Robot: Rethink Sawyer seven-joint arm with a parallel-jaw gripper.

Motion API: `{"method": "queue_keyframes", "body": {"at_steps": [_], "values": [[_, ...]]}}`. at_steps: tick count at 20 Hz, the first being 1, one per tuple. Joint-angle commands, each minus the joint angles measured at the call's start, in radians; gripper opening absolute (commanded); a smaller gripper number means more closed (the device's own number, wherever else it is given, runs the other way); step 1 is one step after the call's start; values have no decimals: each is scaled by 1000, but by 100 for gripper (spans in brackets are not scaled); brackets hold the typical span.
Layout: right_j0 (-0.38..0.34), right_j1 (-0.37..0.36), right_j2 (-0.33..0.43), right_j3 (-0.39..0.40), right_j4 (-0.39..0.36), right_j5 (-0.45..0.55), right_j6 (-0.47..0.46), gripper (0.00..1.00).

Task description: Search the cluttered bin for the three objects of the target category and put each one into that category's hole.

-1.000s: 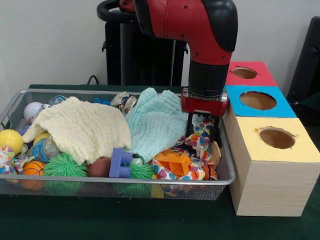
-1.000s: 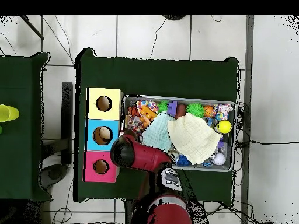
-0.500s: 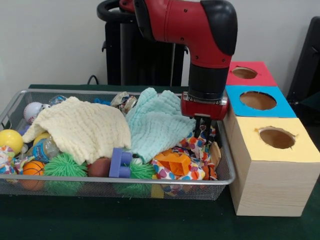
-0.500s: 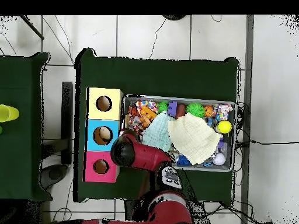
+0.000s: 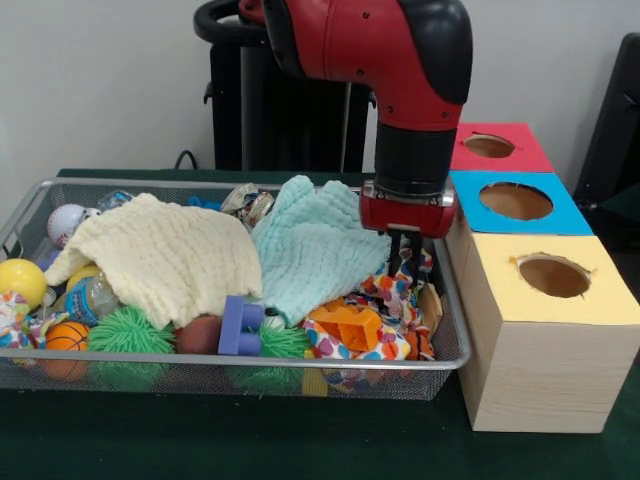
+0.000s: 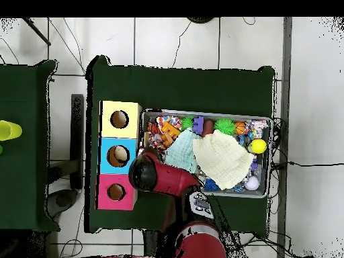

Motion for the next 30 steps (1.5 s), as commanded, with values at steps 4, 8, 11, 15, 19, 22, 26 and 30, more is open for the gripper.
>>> {"method": "queue_keyframes", "body": {"at_steps": [4, 8, 11, 15, 19, 22, 26, 30], "values": [[-3, -318, 15, 67, 18, 305, 147, 0], [20, -370, 4, 70, 7, 335, 145, 0], [39, -400, -6, 70, 8, 364, 157, 0], [110, -439, -50, 33, 7, 402, 193, 0], [179, -437, -94, -8, 25, 438, 244, 0], [212, -414, -107, -24, 46, 428, 266, 0], [254, -382, -126, -41, 75, 419, 290, 0], [296, -333, -135, -50, 116, 385, 316, 0]]}}
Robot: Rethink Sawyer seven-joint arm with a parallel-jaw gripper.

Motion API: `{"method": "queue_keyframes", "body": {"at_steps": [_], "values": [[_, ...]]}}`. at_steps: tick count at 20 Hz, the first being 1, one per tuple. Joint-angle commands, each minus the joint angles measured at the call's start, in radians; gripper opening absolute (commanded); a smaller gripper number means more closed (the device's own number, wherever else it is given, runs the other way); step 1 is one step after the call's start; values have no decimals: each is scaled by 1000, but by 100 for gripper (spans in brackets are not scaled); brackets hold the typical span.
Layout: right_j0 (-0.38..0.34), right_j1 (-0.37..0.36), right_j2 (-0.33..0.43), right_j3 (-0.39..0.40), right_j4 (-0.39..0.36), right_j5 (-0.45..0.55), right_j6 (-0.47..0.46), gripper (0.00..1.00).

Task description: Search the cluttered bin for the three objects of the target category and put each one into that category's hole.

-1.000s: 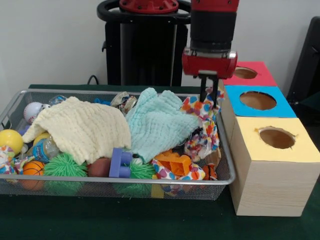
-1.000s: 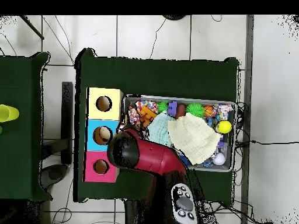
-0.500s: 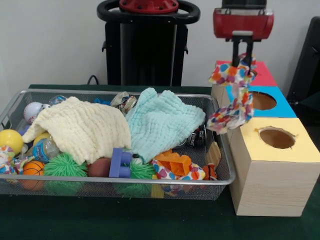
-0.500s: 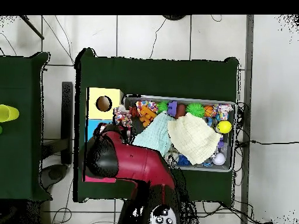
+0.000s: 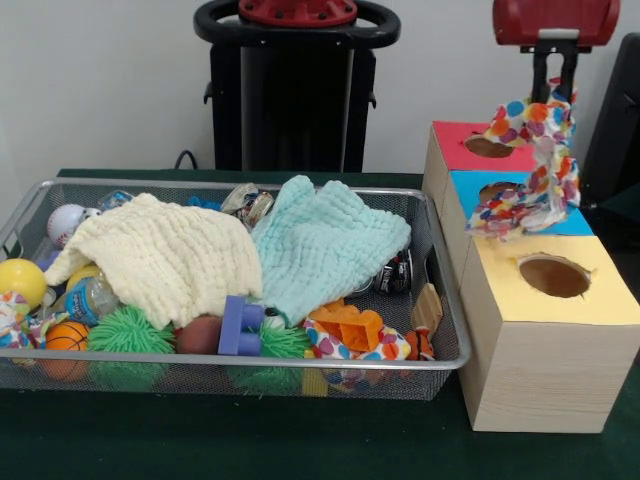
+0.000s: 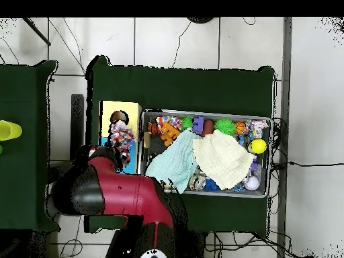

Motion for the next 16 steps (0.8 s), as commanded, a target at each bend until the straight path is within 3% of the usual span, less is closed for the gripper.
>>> {"method": "queue_keyframes", "body": {"at_steps": [1, 5, 16], "values": [[44, 88, -25, -52, 86, 72, 313, 0], [65, 132, -18, -48, 127, 1, 319, 0], [18, 239, 59, -73, 177, -224, 293, 0]]}}
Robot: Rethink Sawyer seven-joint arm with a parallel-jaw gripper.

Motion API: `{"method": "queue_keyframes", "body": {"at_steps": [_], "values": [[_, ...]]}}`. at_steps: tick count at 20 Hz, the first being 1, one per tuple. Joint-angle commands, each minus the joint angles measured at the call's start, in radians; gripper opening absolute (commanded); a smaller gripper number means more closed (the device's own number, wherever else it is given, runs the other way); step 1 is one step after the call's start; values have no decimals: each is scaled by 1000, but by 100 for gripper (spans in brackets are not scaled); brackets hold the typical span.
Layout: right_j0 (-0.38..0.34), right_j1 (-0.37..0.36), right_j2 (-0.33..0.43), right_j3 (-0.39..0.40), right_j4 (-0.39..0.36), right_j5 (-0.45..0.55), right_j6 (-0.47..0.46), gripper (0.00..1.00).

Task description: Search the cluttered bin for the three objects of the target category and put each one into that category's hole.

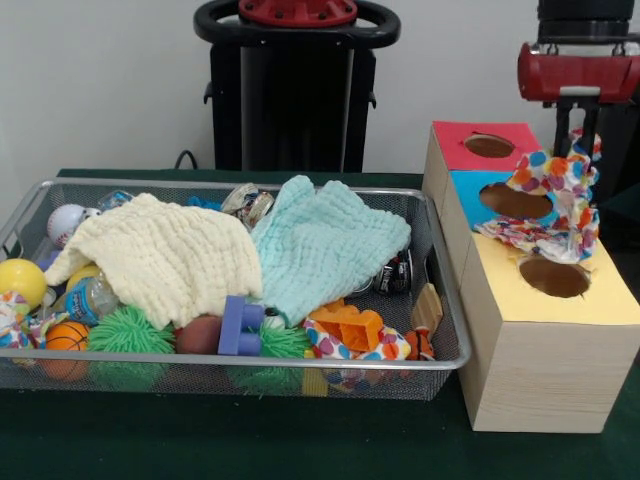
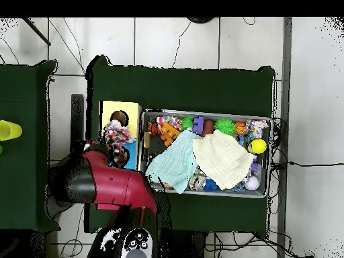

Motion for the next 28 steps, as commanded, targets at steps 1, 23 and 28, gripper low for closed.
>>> {"method": "queue_keyframes", "body": {"at_steps": [1, 23, 28], "values": [[-52, 103, 85, -36, 46, -151, 256, 0], [-47, 220, 128, -154, 133, -200, 248, 0], [-24, 249, 108, -173, 147, -213, 250, 0]]}}
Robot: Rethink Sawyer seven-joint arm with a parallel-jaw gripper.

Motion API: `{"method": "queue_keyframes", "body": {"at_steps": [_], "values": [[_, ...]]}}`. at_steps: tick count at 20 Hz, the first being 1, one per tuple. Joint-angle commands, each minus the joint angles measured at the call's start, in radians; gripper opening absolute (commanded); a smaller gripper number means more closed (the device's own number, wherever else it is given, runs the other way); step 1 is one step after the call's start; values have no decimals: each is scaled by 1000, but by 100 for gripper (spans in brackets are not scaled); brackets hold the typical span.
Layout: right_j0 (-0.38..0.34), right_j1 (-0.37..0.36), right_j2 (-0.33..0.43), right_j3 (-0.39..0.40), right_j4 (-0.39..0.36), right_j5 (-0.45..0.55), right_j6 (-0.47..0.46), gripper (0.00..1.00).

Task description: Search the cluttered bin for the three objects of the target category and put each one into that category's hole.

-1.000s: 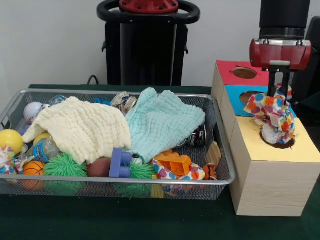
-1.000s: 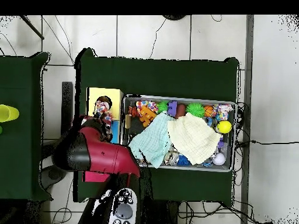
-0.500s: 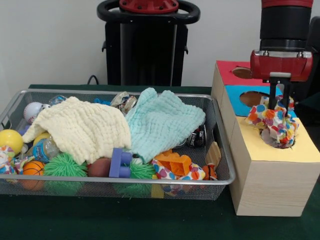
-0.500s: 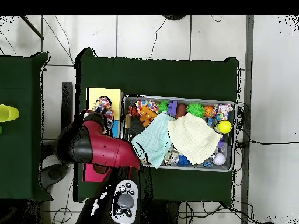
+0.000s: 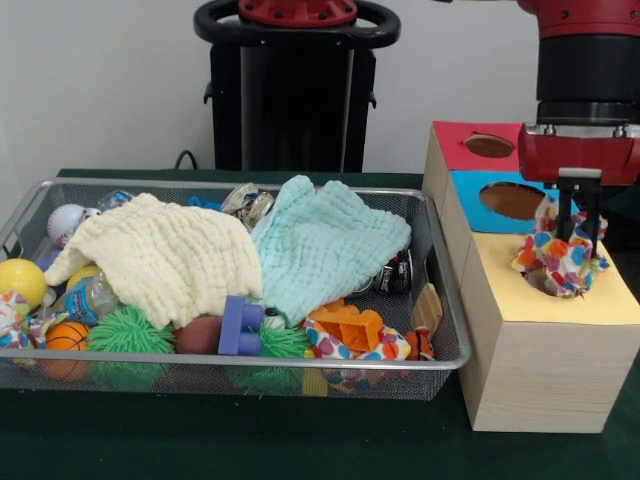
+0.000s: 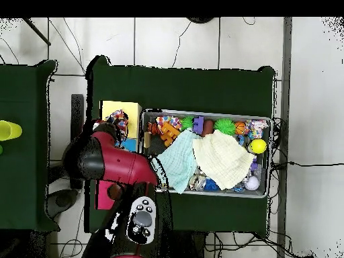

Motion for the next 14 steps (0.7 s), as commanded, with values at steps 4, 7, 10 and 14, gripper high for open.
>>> {"method": "queue_keyframes", "body": {"at_steps": [4, 7, 10, 14], "values": [[24, 94, 37, -72, 64, -4, 230, 0], [61, 113, -29, -102, 73, 70, 214, 0], [78, 129, -70, -137, 62, 147, 190, 100], [76, 132, -72, -150, 52, 181, 179, 100]]}}
